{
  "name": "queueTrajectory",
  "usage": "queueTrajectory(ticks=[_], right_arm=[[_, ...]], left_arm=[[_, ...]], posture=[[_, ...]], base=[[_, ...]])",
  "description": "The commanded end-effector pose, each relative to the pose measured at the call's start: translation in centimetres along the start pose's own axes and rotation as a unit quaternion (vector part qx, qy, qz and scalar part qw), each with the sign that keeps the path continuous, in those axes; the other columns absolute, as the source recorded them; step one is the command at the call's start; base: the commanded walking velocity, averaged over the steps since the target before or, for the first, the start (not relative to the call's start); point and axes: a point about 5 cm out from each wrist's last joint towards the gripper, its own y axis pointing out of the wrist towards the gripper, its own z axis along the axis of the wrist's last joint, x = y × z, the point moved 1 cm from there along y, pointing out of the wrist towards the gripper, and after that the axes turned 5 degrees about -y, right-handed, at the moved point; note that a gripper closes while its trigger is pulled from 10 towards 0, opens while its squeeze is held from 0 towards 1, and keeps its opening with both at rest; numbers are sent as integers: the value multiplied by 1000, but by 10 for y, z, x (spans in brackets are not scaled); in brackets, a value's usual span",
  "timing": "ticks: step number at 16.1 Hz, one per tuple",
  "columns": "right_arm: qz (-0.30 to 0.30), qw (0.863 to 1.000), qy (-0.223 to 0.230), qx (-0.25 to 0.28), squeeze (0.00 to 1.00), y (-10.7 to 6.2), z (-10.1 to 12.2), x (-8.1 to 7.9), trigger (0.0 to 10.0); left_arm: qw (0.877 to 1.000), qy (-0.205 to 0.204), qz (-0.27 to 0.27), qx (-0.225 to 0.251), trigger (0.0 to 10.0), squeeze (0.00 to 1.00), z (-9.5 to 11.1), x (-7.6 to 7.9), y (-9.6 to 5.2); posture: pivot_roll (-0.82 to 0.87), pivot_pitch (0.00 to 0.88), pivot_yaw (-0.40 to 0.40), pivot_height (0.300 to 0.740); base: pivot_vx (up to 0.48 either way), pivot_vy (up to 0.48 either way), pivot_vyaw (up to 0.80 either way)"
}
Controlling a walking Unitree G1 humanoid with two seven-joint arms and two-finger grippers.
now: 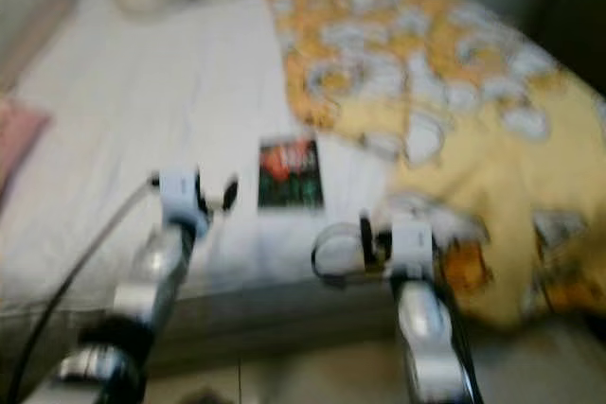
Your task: Clean up the room
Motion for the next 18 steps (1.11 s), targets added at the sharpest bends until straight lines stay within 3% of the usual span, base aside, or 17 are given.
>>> queueTrajectory(ticks=[1, 4, 6, 9, 10, 12, 13, 15, 16, 18], right_arm=[[16, 1000, 0, 20, 0, 5, 10, -9, 10000], [22, 1000, -2, 20, 0, 4, 10, -12, 10000], [36, 999, -5, 17, 0, 0, 8, -14, 10000], [57, 998, 4, 13, 0, -14, 6, -13, 10000], [73, 997, 10, 10, 0, -28, 1, -12, 10000], [63, 998, 19, -21, 0, -57, -16, -3, 10000], [42, 997, 44, -37, 0, -77, -21, 4, 10000], [36, 997, 45, -43, 0, -84, -22, 6, 10000], [29, 997, 37, -57, 0, -98, -23, 10, 10000], [29, 997, 31, -63, 0, -111, -21, 12, 10000]], left_arm=[[1000, 7, 17, -4, 10000, 0, -1, -10, 1], [1000, 9, 26, -10, 10000, 0, -4, -12, 3], [998, 26, 35, -38, 10000, 0, -12, -13, 6], [994, 36, 58, -90, 10000, 0, -23, -14, 11], [992, 37, 55, -103, 10000, 0, -26, -8, 13], [992, 78, 45, -83, 10000, 0, -23, 6, 15], [990, 119, 36, -67, 10000, 0, -22, 14, 16], [990, 117, 38, -70, 10000, 0, -24, 15, 16], [991, 94, 53, -85, 10000, 0, -28, 13, 14], [991, 74, 67, -92, 10000, 0, -30, 8, 13]], posture=[[-3, 0, 7, 740], [-6, 0, 2, 740], [-13, 0, -15, 740], [-34, 0, -48, 740], [-56, 0, -53, 740], [-125, 0, -44, 740], [-171, 48, -35, 740], [-176, 54, -34, 740], [-216, 111, -33, 740], [-219, 129, -37, 740]], base=[[446, 0, 0], [446, 0, 0], [469, 0, 0], [0, 0, 0], [0, 0, 0], [0, 0, 0], [0, 0, 0], [0, 0, 0], [0, 0, 0], [0, 0, 0]])
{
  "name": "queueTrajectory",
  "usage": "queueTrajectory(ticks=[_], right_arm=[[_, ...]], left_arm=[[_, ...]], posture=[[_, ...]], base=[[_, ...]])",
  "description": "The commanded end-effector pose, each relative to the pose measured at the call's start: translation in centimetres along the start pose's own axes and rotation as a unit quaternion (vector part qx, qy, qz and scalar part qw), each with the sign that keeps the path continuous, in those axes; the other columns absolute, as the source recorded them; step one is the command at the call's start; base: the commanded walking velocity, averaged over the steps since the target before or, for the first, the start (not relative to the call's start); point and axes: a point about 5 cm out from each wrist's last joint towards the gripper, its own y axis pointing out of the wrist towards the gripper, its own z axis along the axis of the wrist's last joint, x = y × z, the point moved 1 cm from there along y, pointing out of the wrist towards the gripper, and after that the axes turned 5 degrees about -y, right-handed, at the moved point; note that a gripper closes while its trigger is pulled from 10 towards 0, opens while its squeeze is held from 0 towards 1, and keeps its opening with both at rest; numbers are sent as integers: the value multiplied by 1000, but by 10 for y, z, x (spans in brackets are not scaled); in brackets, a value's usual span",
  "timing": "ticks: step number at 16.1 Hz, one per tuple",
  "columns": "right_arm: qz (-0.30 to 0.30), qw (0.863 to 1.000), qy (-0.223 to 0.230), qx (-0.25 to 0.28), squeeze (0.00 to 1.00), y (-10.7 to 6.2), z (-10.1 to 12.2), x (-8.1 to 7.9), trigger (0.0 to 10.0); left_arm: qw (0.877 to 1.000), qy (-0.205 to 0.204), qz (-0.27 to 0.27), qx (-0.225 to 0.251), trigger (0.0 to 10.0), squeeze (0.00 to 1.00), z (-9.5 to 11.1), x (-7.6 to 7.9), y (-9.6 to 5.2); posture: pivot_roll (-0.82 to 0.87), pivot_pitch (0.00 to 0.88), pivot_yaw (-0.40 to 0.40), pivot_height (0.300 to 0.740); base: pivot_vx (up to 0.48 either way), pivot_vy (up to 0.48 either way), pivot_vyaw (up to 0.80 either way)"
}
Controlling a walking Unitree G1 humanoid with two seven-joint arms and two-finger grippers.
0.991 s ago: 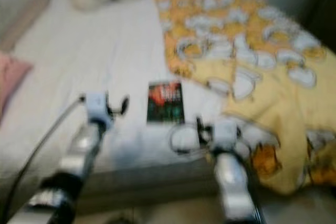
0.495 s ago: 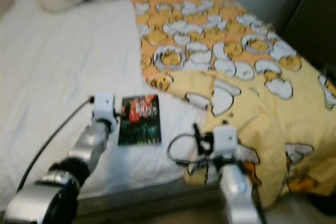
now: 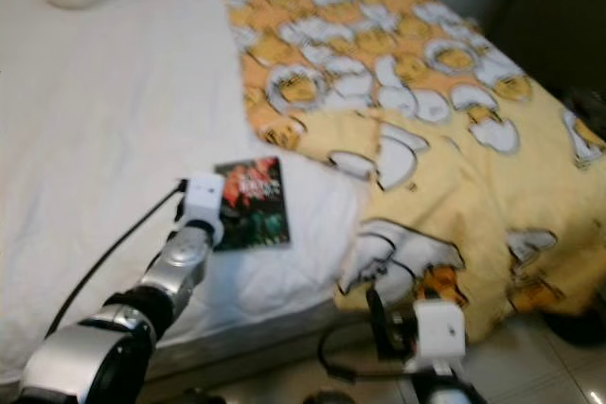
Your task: Clean up the room
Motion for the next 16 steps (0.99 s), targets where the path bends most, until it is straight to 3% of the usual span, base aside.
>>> queueTrajectory(ticks=[1, 2, 5, 8, 11, 13, 16], right_arm=[[7, 1000, -7, 8, 0, -5, 9, 0, 10000], [12, 1000, -7, 5, 0, -7, 9, 0, 10000], [28, 999, -9, -16, 0, -19, 9, -6, 10000], [28, 999, -13, -27, 0, -28, 9, -5, 10000], [28, 999, -14, -42, 0, -35, 8, -4, 10000], [29, 998, -14, -45, 0, -35, 8, -4, 10000], [32, 998, -15, -53, 0, -34, 5, -6, 10000]], left_arm=[[1000, -13, 17, -8, 10000, 0, 0, -3, 1], [1000, -10, 24, -13, 10000, 0, -2, -5, 1], [996, -69, 49, -41, 10000, 0, -13, -13, -2], [996, -56, 56, -47, 10000, 0, -18, -16, -4], [995, -91, 21, -39, 10000, 0, -17, -4, -5], [997, -67, 6, -23, 10000, 0, -13, 1, -4], [999, -40, 10, -28, 10000, 0, -24, 4, -10]], posture=[[-214, 162, -46, 740], [-214, 162, -46, 740], [-222, 203, -64, 740], [-237, 216, -70, 740], [-242, 220, -79, 740], [-240, 220, -77, 740], [-233, 218, -74, 740]], base=[[0, 0, 0], [0, 0, 0], [0, 0, 0], [0, 0, 0], [0, 0, 0], [0, 0, 0], [0, 0, 0]])
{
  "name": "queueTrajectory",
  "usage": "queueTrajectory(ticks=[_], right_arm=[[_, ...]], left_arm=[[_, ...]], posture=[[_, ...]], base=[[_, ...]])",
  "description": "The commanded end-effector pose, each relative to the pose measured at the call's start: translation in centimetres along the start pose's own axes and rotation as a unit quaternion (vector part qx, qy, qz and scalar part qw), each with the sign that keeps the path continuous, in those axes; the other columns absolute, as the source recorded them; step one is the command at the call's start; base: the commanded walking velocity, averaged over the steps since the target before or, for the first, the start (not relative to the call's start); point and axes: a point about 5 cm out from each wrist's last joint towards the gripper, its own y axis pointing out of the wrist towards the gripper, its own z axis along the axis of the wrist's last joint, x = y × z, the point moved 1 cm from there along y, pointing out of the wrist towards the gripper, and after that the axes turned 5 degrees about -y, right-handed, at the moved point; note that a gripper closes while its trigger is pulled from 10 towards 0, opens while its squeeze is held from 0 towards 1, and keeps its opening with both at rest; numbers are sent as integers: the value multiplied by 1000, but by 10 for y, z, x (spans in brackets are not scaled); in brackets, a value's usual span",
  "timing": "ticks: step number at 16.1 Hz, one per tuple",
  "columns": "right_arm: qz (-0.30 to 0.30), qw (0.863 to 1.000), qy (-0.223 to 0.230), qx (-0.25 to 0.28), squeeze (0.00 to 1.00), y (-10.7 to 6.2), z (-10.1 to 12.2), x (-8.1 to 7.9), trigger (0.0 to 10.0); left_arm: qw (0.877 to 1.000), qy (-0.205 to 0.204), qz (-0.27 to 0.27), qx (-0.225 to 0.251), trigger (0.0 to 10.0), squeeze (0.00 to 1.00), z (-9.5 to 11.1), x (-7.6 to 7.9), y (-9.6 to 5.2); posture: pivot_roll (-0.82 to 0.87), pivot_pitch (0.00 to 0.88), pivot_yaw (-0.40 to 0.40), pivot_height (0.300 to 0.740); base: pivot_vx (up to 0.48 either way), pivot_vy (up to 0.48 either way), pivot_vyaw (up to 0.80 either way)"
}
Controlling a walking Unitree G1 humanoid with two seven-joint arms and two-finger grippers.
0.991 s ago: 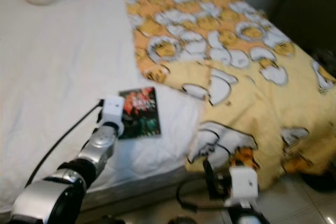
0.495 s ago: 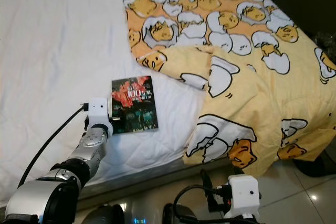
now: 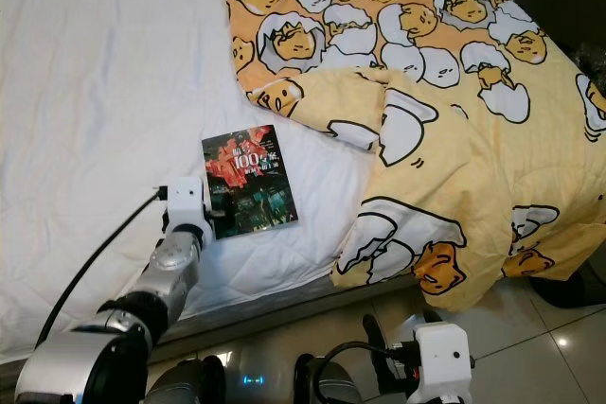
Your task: Clean up the room
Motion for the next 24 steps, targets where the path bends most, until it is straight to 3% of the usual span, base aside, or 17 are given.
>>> queueTrajectory(ticks=[1, 2, 3, 6, 8, 9, 12, 13, 14, 15, 17, 20, 22, 23, 24], right_arm=[[2, 1000, -4, -14, 0, -2, -4, 1, 10000], [2, 1000, -6, -14, 0, -2, -4, 1, 10000], [2, 1000, -6, -13, 0, -1, -4, 0, 10000], [1, 1000, -4, -12, 0, 1, -4, -1, 10000], [0, 1000, -2, -13, 0, 1, -5, -2, 10000], [1, 1000, -1, -13, 0, 1, -6, -2, 10000], [5, 1000, -1, -13, 0, 2, -5, -4, 10000], [6, 1000, -1, -13, 0, 3, -6, -4, 10000], [8, 1000, -1, -15, 0, 4, -6, -5, 10000], [8, 1000, -1, -16, 0, 4, -7, -5, 10000], [8, 1000, -1, -17, 0, 3, -7, -5, 10000], [7, 1000, -2, -21, 0, 1, -8, -4, 10000], [7, 1000, -2, -23, 0, 1, -9, -4, 10000], [7, 1000, -3, -24, 0, 1, -9, -4, 10000], [7, 1000, -2, -24, 0, 2, -9, -4, 10000]], left_arm=[[999, 40, -5, -18, 10000, 0, -14, 5, -6], [995, 95, 9, 10, 10000, 0, -10, 3, -6], [993, 115, 20, 25, 10000, 0, -7, 1, -6], [998, 49, -9, 42, 10000, 0, -7, 12, -10], [998, -55, -16, 21, 10000, 0, -14, 20, -14], [997, -78, -19, 18, 10000, 0, -17, 25, -17], [996, -70, -39, 35, 10000, 0, -13, 37, -19], [996, -74, -47, 9, 10000, 0, -20, 41, -20], [992, -106, -38, -64, 10000, 0, -42, 40, -25], [988, -126, -30, -87, 10000, 0, -49, 40, -27], [970, -184, -40, -153, 10000, 0, -63, 47, -31], [973, -172, -23, -152, 10000, 0, -57, 41, -26], [968, -184, -34, -168, 10000, 0, -56, 41, -24], [966, -186, -36, -173, 2824, 0, -57, 41, -24], [965, -185, -38, -182, 0, 0, -59, 40, -25]], posture=[[-233, 218, -73, 740], [-232, 215, -69, 740], [-230, 212, -67, 740], [-221, 208, -63, 740], [-212, 204, -63, 740], [-208, 202, -65, 740], [-201, 199, -66, 740], [-201, 197, -66, 740], [-202, 198, -66, 740], [-209, 198, -68, 740], [-216, 198, -68, 740], [-224, 199, -70, 740], [-224, 199, -70, 740], [-226, 198, -69, 740], [-226, 198, -69, 740]], base=[[0, 0, 0], [0, 0, 0], [0, 0, 0], [0, 0, 0], [0, 0, 0], [0, 0, 0], [0, 0, 0], [0, 0, 0], [0, 0, 0], [0, 0, 0], [0, 0, 0], [0, 0, 0], [0, 0, 0], [0, 0, 0], [0, 0, 0]])
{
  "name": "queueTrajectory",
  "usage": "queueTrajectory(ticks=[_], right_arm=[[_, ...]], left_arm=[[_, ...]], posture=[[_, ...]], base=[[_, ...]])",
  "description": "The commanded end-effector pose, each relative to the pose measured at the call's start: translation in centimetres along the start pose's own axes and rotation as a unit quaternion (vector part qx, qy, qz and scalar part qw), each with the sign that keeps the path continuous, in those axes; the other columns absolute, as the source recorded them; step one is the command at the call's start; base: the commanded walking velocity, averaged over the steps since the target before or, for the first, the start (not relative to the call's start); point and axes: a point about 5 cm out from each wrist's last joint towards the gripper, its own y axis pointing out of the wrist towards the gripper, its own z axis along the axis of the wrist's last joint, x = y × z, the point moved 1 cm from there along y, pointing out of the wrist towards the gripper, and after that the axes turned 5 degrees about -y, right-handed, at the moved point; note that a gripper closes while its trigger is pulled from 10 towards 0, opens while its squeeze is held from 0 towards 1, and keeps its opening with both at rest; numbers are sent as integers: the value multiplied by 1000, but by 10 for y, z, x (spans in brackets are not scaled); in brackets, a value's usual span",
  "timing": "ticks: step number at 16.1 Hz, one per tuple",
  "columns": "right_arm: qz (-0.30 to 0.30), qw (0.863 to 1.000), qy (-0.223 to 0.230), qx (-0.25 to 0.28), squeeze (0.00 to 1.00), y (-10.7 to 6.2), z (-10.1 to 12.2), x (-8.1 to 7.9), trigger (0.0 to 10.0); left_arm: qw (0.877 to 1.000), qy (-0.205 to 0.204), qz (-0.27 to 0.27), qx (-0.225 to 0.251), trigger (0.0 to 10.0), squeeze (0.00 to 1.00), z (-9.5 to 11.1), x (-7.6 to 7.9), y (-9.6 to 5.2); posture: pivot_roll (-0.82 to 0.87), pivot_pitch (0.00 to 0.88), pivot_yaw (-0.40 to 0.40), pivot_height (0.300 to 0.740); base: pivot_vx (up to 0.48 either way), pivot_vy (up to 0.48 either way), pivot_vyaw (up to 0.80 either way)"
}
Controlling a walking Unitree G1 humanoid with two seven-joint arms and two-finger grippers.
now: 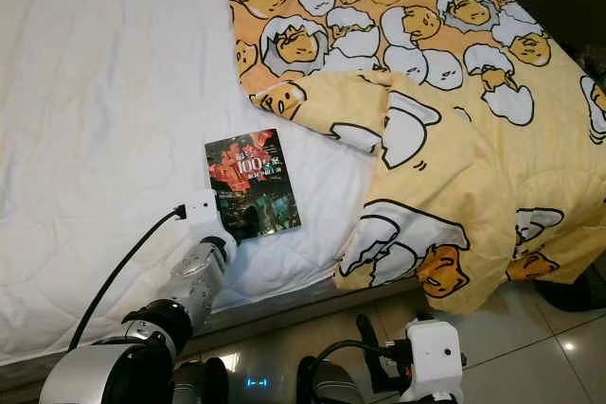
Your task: Clean up the room
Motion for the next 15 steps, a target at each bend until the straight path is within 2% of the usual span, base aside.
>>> queueTrajectory(ticks=[1, 4, 7, 12, 15], right_arm=[[-1, 1000, -5, -20, 0, -2, -7, 2, 10000], [-21, 1000, -4, 10, 0, 0, 6, 5, 10000], [-20, 1000, 4, 16, 0, 4, 11, 2, 10000], [-25, 1000, 8, 12, 0, 7, 8, 2, 10000], [-21, 999, 9, 24, 0, 23, 12, 0, 10000]], left_arm=[[996, -20, 21, -89, 0, 0, -40, -9, -10], [993, -50, 5, -107, 0, 0, -40, -14, -10], [995, -17, -1, -102, 0, 0, -36, -16, -8], [994, -16, -29, -102, 0, 0, -35, -14, -8], [991, -75, -80, -77, 0, 0, -24, -7, -6]], posture=[[-227, 198, -70, 740], [-236, 207, -69, 740], [-235, 204, -61, 740], [-235, 191, -48, 740], [-231, 130, -31, 740]], base=[[0, 0, 0], [0, 0, 0], [0, 0, 0], [0, 0, 0], [0, 0, 0]])
